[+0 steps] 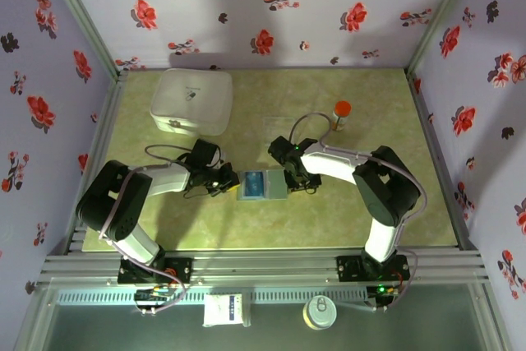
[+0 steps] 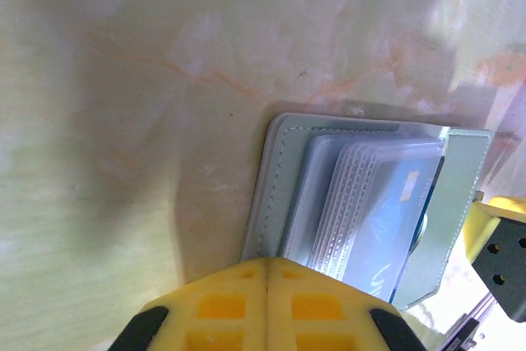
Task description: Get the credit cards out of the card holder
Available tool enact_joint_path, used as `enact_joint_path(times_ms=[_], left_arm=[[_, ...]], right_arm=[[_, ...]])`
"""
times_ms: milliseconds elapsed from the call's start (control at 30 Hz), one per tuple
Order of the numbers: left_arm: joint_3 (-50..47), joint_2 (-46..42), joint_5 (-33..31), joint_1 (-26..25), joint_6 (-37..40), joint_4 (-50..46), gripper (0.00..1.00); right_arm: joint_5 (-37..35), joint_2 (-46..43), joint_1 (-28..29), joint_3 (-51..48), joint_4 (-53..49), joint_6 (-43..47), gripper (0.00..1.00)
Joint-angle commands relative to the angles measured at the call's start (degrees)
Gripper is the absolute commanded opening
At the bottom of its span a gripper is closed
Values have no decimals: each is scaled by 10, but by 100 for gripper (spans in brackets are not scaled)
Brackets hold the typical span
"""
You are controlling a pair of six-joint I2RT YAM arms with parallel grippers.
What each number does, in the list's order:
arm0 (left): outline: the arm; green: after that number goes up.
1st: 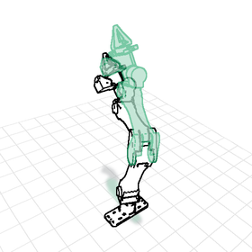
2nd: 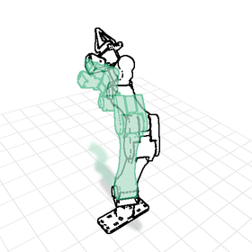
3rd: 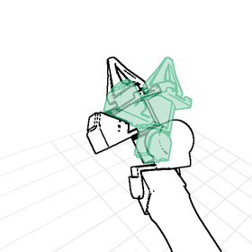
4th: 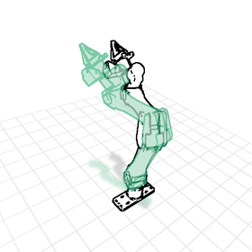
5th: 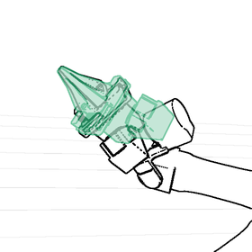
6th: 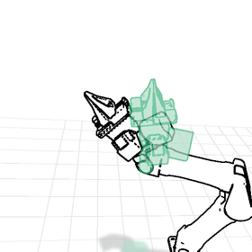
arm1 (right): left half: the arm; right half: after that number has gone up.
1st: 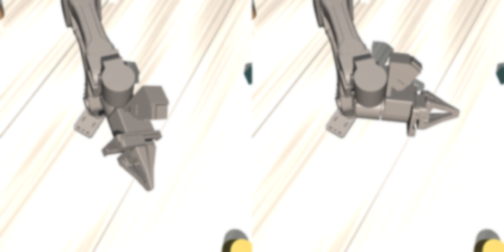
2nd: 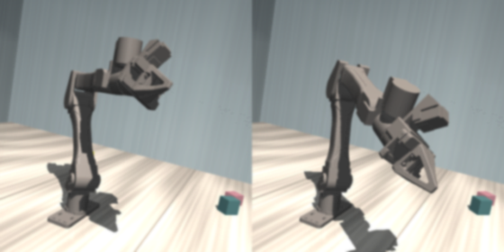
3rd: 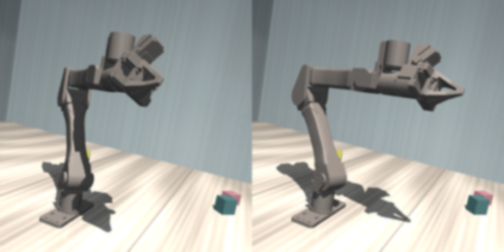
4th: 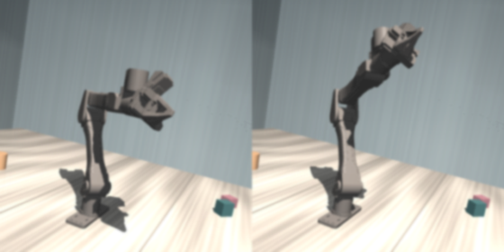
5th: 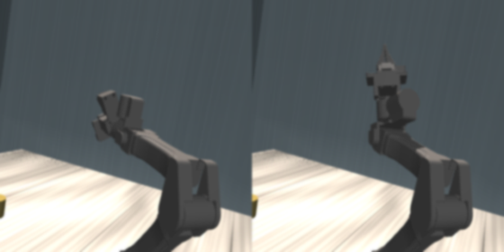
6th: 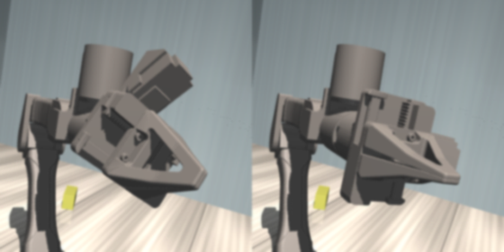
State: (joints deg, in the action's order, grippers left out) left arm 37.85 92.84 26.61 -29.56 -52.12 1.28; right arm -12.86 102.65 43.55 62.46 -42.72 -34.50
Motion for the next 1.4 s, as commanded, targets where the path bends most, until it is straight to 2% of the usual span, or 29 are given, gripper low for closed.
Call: enact_joint_path(times_ms=[0, 333, 733, 933, 1167, 1367], left_arm=[[-21, 19, -31, 6, 1, -70, 0], [-22, 8, -41, 8, 1, -82, 0], [-16, 9, -42, 10, 3, -87, 0], [-16, 10, -43, 11, 4, -87, 0], [-17, -9, -8, 11, -3, -50, 1], [3, -36, 0, 11, -10, -58, 4]], right_arm=[[17, 2, -9, -23, 9, -12, 37], [31, 2, -32, -40, 12, -33, 28], [19, 0, -37, -31, -1, -31, 23], [13, -3, -37, -27, -13, -33, 23], [93, -45, -37, -42, 40, -30, 25], [105, -80, -37, -31, 41, -40, 27]])
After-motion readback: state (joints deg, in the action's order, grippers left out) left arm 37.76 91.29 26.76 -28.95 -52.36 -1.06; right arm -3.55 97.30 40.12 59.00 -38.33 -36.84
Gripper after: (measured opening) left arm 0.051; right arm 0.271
